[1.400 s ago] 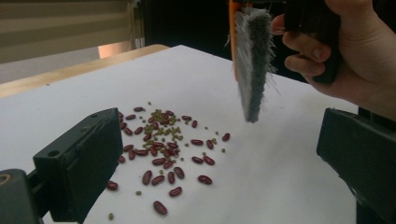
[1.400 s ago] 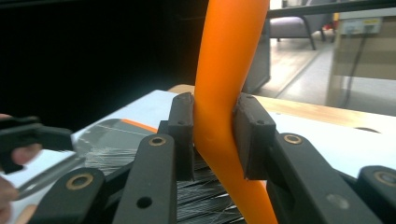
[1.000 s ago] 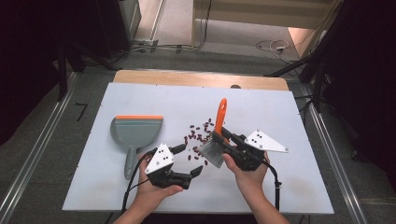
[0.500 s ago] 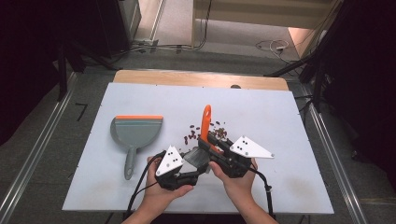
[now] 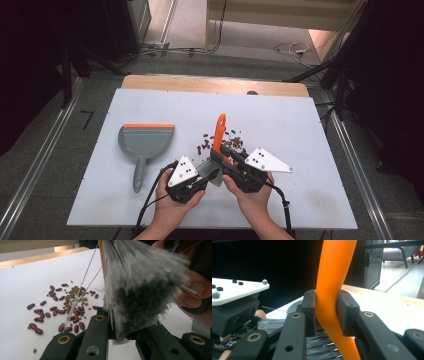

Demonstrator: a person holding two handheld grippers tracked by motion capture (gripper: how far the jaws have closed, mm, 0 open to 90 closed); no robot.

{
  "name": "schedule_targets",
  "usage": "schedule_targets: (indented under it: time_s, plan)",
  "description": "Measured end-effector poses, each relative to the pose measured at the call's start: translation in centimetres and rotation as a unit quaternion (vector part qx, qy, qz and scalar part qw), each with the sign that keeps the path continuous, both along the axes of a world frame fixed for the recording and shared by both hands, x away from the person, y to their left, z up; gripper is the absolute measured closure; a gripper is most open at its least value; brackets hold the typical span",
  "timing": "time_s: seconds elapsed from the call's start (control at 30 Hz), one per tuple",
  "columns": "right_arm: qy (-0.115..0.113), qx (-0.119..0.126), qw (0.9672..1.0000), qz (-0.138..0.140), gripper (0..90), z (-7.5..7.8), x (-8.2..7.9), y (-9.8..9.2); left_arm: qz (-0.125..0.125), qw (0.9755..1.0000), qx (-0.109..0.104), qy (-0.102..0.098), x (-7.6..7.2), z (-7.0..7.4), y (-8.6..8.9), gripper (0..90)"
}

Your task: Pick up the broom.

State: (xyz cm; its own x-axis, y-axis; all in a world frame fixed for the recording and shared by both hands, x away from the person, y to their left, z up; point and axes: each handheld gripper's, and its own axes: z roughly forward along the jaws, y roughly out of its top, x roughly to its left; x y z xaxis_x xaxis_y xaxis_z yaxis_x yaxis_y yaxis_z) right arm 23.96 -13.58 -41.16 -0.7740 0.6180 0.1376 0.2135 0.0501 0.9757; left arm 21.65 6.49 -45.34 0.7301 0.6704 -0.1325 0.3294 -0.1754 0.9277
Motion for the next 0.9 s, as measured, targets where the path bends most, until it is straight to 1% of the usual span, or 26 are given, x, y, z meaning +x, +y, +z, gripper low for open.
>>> schedule_targets:
  time_s: [0.1, 0.13, 0.17, 0.2, 0.23, 0.27, 0.33, 0.4, 0.47, 0.57, 0.63, 0.73, 0.8, 0.9]
  plan:
    - [-0.002, -0.008, 1.0000, -0.001, 68.2, -0.1, 0.1, 0.2, -0.006, 1.0000, 0.001, 0.006, 0.3, 0.0, 0.3, 86.2]
    - [-0.008, -0.011, 0.9999, -0.001, 67.6, -0.1, 0.2, 0.2, -0.010, 0.9999, -0.002, 0.009, 0.4, 0.1, 0.5, 86.4]
    - [-0.012, -0.016, 0.9998, 0.000, 66.4, -0.1, 0.2, 0.3, -0.015, 0.9998, -0.003, 0.010, 0.5, 0.1, 0.6, 86.4]
    - [-0.014, -0.019, 0.9997, 0.003, 62.3, 0.0, 0.3, 0.2, -0.016, 0.9998, -0.003, 0.009, 0.5, 0.2, 0.8, 86.5]
    - [-0.013, -0.016, 0.9997, 0.010, 59.2, 0.1, 0.4, 0.0, -0.019, 0.9998, -0.003, 0.010, 0.5, 0.2, 0.9, 86.6]
    - [-0.011, -0.012, 0.9997, 0.017, 58.2, 0.1, 0.6, -0.2, -0.022, 0.9997, -0.005, 0.011, 0.6, 0.3, 1.0, 86.6]
    - [-0.007, -0.004, 0.9991, 0.041, 57.1, 0.2, 1.0, -0.8, -0.027, 0.9996, -0.005, 0.010, 0.6, 0.4, 1.2, 86.7]
    - [-0.001, -0.003, 0.9981, 0.061, 54.3, 0.3, 1.5, -1.2, -0.034, 0.9994, -0.001, 0.008, 0.7, 0.4, 1.3, 86.7]
    - [0.003, -0.004, 0.9972, 0.075, 51.1, 0.3, 1.7, -1.5, -0.042, 0.9991, 0.000, 0.009, 0.7, 0.5, 1.3, 86.7]
    - [0.000, -0.008, 0.9964, 0.084, 46.9, 0.5, 2.0, -1.9, -0.049, 0.9987, -0.003, 0.012, 0.7, 0.5, 1.3, 86.8]
    - [-0.003, -0.004, 0.9962, 0.087, 44.1, 0.6, 2.1, -2.2, -0.049, 0.9987, -0.001, 0.012, 0.8, 0.5, 1.4, 86.8]
    - [-0.003, 0.008, 0.9951, 0.099, 39.7, 1.0, 2.3, -2.7, -0.048, 0.9988, -0.002, 0.013, 0.9, 0.5, 1.7, 86.8]
    - [-0.001, 0.004, 0.9939, 0.110, 36.3, 1.2, 2.5, -3.0, -0.048, 0.9987, -0.007, 0.013, 1.0, 0.6, 2.0, 86.8]
    - [0.005, -0.006, 0.9923, 0.124, 35.1, 1.3, 2.9, -3.4, -0.056, 0.9983, -0.011, 0.011, 1.0, 0.7, 2.4, 86.8]
